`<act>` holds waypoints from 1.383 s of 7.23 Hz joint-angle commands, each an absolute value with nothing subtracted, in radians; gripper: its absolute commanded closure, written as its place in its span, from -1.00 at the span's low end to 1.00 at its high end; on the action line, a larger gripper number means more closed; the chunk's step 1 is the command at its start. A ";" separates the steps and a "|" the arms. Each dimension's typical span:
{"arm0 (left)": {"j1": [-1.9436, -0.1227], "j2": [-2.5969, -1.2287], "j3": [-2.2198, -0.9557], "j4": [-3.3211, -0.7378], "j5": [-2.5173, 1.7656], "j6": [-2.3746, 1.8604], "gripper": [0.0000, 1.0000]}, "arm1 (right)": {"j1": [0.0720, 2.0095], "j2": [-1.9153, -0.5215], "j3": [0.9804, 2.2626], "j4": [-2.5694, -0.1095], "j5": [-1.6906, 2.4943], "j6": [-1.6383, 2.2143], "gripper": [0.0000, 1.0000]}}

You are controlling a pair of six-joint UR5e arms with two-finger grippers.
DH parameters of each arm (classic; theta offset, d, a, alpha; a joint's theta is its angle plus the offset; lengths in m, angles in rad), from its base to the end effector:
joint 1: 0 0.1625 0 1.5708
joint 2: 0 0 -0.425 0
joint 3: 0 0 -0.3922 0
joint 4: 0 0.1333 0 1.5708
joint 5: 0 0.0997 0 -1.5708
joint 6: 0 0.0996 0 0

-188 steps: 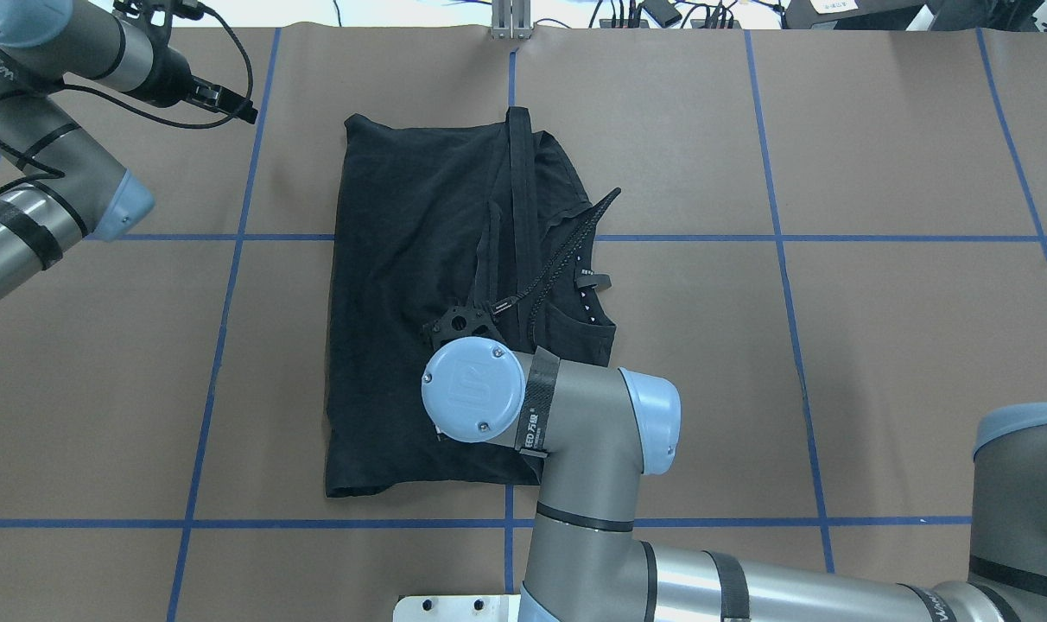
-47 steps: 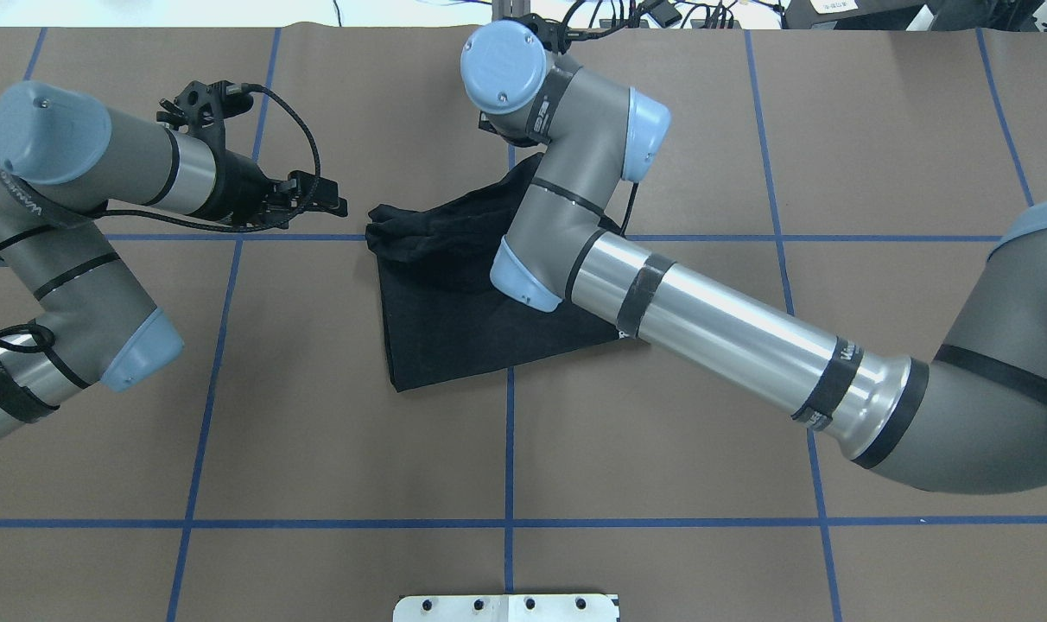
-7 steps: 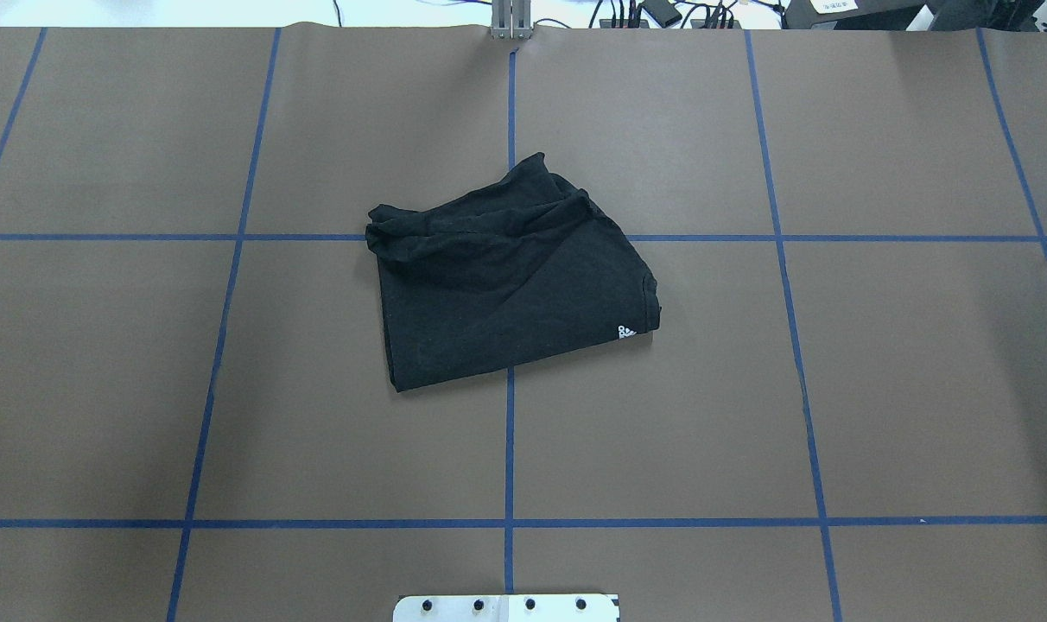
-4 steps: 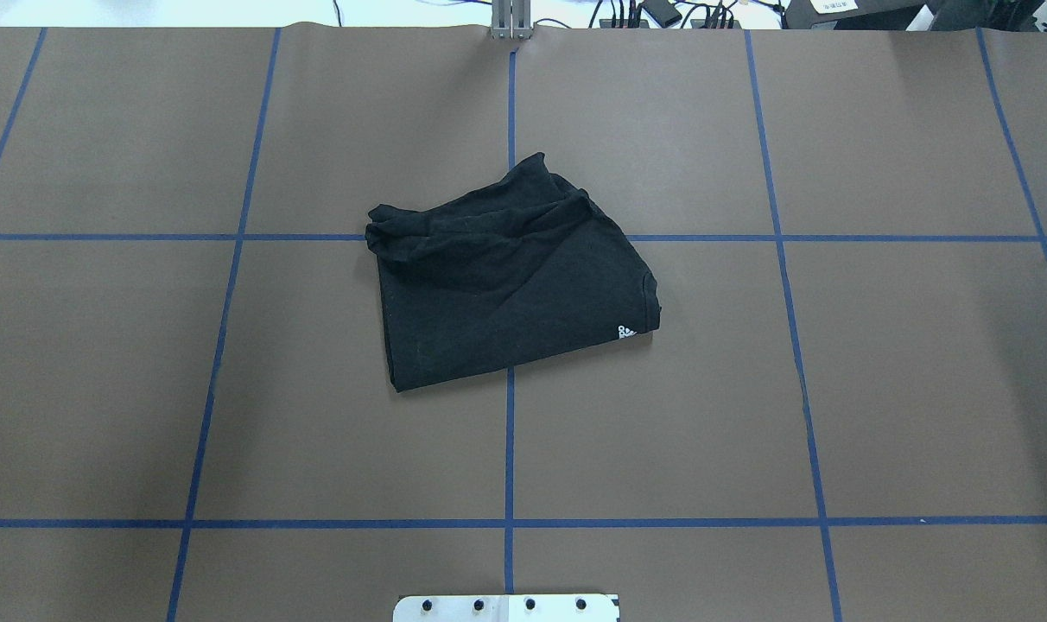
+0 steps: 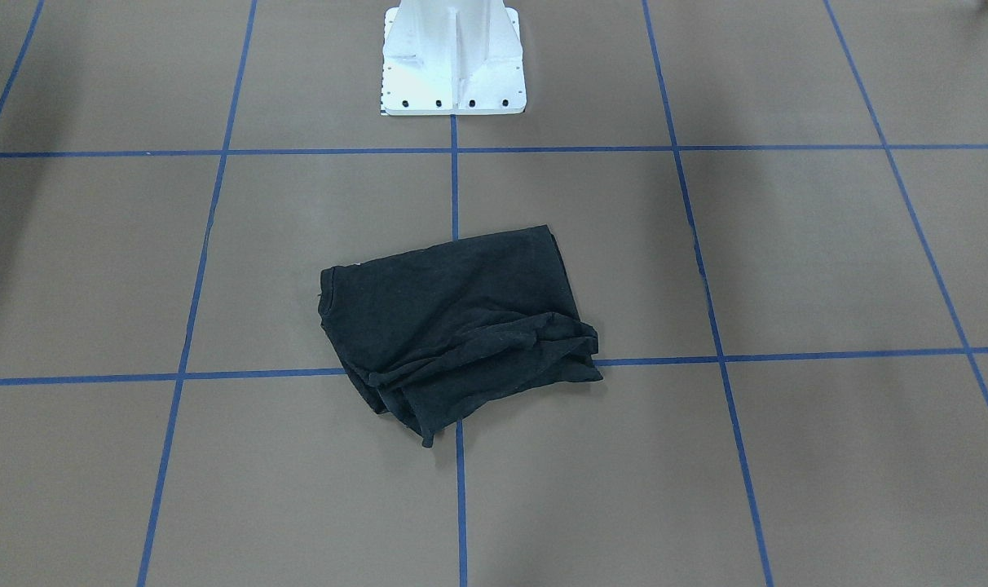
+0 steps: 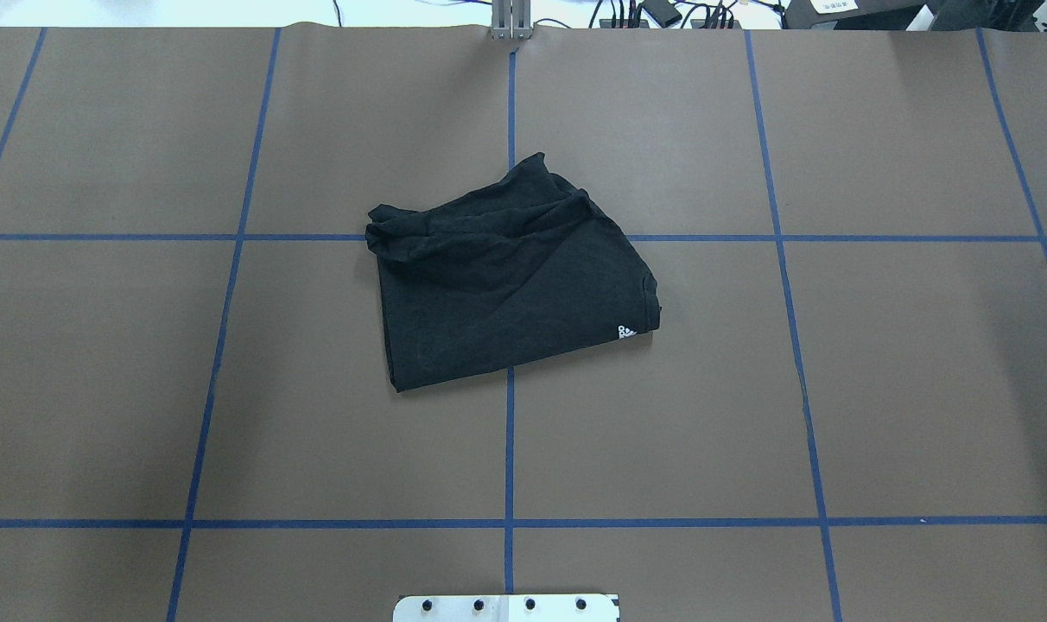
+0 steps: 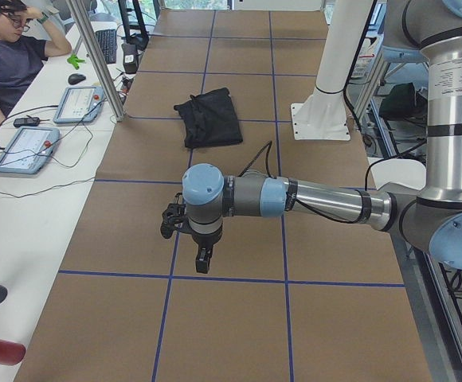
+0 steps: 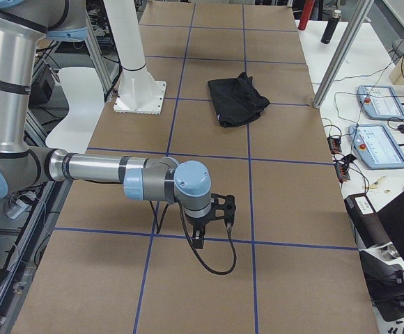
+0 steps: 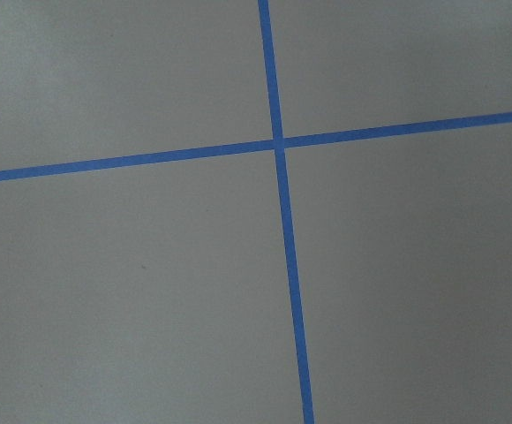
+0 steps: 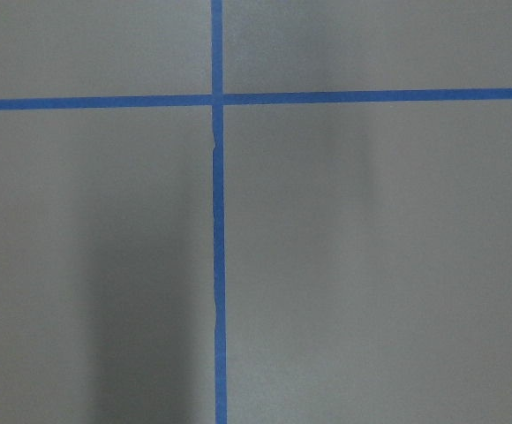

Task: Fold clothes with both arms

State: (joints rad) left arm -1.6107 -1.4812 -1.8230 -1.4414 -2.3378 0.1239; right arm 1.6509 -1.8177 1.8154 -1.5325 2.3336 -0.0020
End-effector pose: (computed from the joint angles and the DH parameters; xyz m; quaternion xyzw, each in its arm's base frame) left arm -0.0821 -0.4481 0.5907 0.0460 0.3716 0.0451 0.9262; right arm 0.0955 -0.3841 0.6439 0.0320 -0.3712 0.0295 0.9275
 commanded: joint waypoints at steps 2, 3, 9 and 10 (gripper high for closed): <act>-1.611 -1.482 -1.841 -1.442 -2.338 0.124 -1.00 | 1.651 -1.818 1.816 -1.526 2.335 -0.002 -1.00; -1.611 -1.482 -1.841 -1.442 -2.338 0.124 -1.00 | 1.649 -1.818 1.816 -1.526 2.335 -0.002 -1.00; -1.609 -1.482 -1.842 -1.443 -2.342 0.124 -1.00 | 1.649 -1.818 1.813 -1.516 2.355 0.000 -1.00; -1.609 -1.482 -1.842 -1.443 -2.342 0.124 -1.00 | 1.649 -1.819 1.813 -1.516 2.356 0.000 -1.00</act>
